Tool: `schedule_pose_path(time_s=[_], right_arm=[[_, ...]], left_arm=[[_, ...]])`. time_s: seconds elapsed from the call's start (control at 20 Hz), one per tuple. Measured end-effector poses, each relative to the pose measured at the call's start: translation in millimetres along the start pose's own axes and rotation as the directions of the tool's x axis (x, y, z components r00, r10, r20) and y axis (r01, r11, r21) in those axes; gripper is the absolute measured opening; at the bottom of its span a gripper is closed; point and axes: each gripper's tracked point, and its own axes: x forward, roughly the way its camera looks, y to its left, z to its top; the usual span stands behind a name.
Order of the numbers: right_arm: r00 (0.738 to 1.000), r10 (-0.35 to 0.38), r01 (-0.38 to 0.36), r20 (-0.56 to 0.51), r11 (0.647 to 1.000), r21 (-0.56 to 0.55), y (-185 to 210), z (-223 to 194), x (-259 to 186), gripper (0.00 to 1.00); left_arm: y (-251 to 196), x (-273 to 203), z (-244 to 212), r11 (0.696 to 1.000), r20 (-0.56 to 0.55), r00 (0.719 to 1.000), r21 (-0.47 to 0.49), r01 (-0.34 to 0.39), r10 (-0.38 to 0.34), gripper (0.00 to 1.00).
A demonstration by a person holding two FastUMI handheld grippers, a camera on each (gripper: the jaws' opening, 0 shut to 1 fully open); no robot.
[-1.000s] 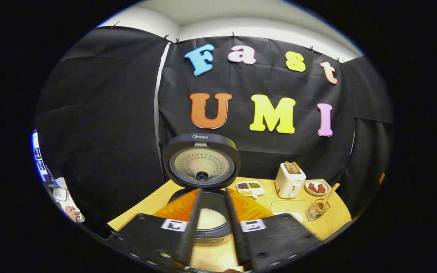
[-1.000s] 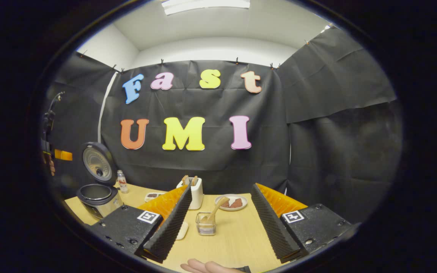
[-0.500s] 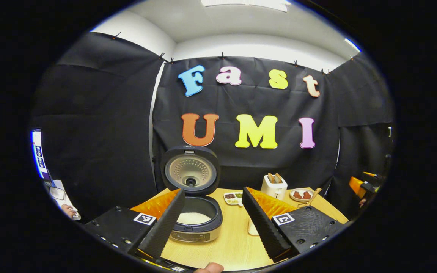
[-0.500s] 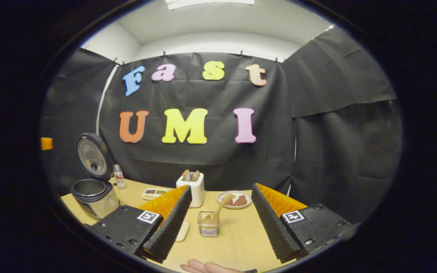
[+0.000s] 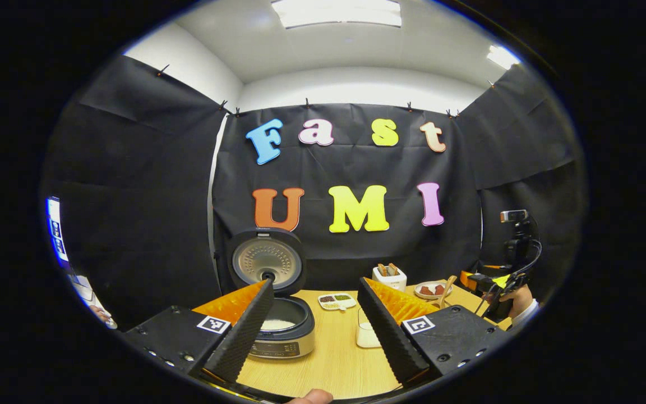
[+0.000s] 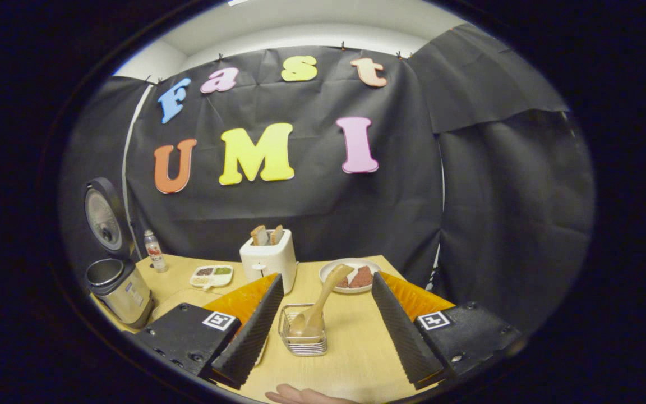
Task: Close the left gripper, press the button to open the rice cooker; take a wooden spoon from the chopstick holder with the right hand, scoop a spoonful of rice and pour it into the rice cooker, then put the wooden spoon back into the chopstick holder.
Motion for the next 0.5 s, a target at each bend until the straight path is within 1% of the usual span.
schedule_pose_path(time_s=[0.1, 0.2, 0.3, 0.35, 0.5], right_arm=[[0.999, 0.006, -0.006, -0.035, 1.0, 0.016, -3, -19, 28, 1.0], [0.996, 0.005, -0.003, -0.087, 1.0, 0.031, -6, -40, 55, 0.98], [0.992, 0.028, -0.022, -0.122, 0.998, 0.055, -3, -56, 79, 1.0], [0.99, 0.029, -0.019, -0.14, 0.997, 0.072, -4, -62, 91, 1.0], [0.975, 0.08, -0.057, -0.206, 0.992, 0.116, 1, -80, 124, 0.99]], left_arm=[[-7, 2, 1, 1.0, 0.014, 1.0, -0.008, 0.011, -0.01, 0.96], [-14, 2, 1, 1.0, 0.022, 1.0, -0.016, 0.023, -0.022, 0.96], [-15, 4, -1, 1.0, 0.044, 0.999, -0.016, 0.021, -0.02, 0.95], [-17, 5, -3, 1.0, 0.046, 0.999, -0.015, 0.027, -0.026, 0.95], [-27, 17, -13, 0.998, 0.036, 0.997, 0.018, 0.064, -0.065, 0.95]])
